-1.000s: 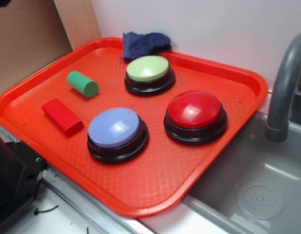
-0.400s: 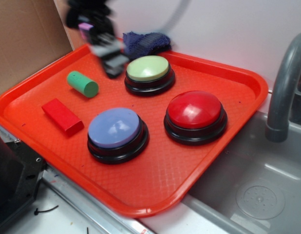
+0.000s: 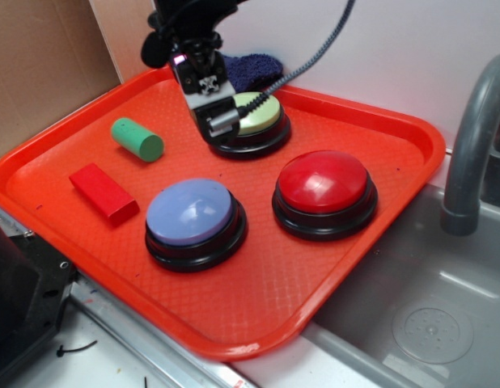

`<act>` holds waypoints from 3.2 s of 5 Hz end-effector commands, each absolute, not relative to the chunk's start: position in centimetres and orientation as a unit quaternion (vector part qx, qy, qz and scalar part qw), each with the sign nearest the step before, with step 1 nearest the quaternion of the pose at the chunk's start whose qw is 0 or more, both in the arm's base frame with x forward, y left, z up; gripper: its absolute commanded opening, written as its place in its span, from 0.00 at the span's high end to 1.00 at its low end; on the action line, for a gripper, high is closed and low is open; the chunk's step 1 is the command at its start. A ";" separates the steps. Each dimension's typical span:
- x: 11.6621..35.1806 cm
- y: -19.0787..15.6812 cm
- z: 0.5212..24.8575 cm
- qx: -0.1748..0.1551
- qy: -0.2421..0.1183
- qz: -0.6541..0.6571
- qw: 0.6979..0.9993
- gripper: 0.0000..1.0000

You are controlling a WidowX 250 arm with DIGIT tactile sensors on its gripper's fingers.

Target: Push the red button.

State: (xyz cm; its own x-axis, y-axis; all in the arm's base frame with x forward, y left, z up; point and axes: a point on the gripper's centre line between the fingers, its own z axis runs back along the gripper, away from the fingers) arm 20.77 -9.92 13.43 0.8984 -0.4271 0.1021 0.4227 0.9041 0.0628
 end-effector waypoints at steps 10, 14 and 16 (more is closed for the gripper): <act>24.5 -12.8 14.4 -0.016 -0.061 -0.183 0.981 0.00; 23.4 -10.1 17.2 -0.021 -0.048 -0.141 0.989 0.00; 23.3 -8.8 18.0 -0.029 -0.045 -0.129 0.990 0.00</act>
State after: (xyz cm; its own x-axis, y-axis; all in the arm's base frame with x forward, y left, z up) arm 22.45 -8.30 15.30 0.9653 -0.2612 0.0038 0.2611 0.9645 -0.0392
